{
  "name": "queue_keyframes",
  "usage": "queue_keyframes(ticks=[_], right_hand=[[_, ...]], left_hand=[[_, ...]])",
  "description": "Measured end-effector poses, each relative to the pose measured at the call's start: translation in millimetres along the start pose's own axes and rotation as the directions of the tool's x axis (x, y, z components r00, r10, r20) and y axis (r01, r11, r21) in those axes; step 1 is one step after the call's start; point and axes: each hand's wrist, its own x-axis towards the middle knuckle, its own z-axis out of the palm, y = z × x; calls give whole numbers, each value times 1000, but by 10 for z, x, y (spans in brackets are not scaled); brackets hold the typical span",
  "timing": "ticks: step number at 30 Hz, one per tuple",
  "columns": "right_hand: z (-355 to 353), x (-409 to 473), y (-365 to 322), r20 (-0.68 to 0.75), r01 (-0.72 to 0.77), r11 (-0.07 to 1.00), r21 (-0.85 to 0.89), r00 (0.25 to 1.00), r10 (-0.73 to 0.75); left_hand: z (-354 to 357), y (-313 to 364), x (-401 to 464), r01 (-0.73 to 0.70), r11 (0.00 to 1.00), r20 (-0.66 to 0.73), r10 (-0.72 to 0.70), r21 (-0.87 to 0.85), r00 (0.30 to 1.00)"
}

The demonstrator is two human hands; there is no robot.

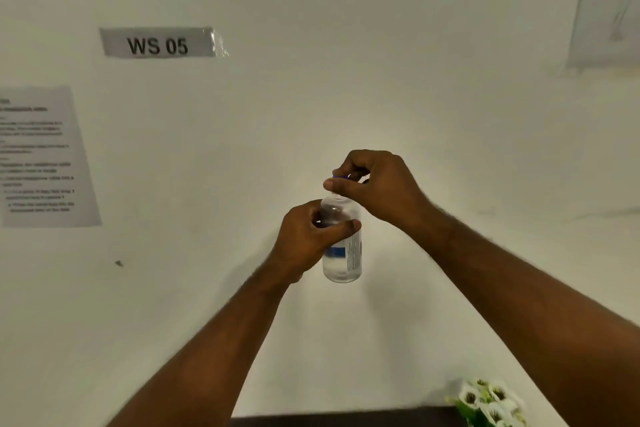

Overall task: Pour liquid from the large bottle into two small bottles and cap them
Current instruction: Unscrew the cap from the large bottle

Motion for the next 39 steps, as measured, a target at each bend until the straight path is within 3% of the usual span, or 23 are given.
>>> queue_keyframes(ticks=[3,11,17,20,27,39], right_hand=[[-261,189,-245,-58,7,1000,-16,998,-8],[-601,367,-513,-39,31,999,15,999,-30],[-714,327,-427,106,53,980,190,992,-74],[-746,323,-416,163,54,980,192,983,-86],[-677,392,-537,-43,22,1000,17,999,-21],[-655,328,-505,130,-61,972,227,991,32]], left_hand=[[-42,363,109,-29,999,-7,29,-36,1000],[-89,838,200,-22,996,-30,20,-88,999],[-132,856,206,-39,997,-29,38,-63,999],[-144,859,204,-42,997,-41,39,-70,998],[-143,868,192,-33,999,-38,32,-39,999],[-80,834,122,-23,997,-56,19,-70,998]])
